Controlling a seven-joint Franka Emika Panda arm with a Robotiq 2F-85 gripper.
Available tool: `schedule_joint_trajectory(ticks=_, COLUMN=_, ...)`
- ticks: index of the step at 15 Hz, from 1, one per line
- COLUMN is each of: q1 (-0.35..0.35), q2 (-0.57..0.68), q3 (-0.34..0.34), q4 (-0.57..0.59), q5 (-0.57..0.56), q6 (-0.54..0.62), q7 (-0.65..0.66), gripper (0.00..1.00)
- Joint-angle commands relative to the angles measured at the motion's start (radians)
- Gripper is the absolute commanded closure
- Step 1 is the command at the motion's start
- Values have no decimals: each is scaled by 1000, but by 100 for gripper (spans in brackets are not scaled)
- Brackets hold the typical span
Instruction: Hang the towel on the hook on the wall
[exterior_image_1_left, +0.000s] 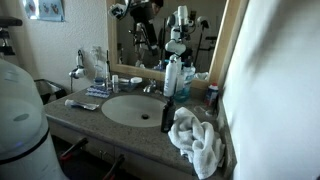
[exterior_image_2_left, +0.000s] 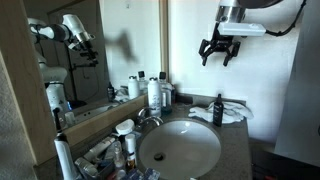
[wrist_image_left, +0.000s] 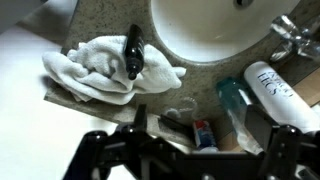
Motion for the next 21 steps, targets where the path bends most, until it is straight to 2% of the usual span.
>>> schedule_joint_trajectory(ticks=1, q1=-53, q2=38, q3=-43, q4=15, q5=-55, q6=38, q7=90, gripper=0)
schedule_joint_trajectory(ticks=6, q1=-128, q2=116, q3=-154, q4=29, q5=-132, q6=112, q7=113, gripper=0)
schedule_joint_trajectory(ticks=12, q1=-178, q2=278, q3=-274, q4=62, q5=-121, q6=293, q7=99, gripper=0)
schedule_joint_trajectory(ticks=16, q1=-198, q2=373, q3=-303, q4=60, q5=-124, q6=385, q7=103, gripper=0)
schedule_joint_trajectory(ticks=21, q1=-206, q2=436, q3=-299, q4=21, q5=-146, q6=430, q7=135, gripper=0)
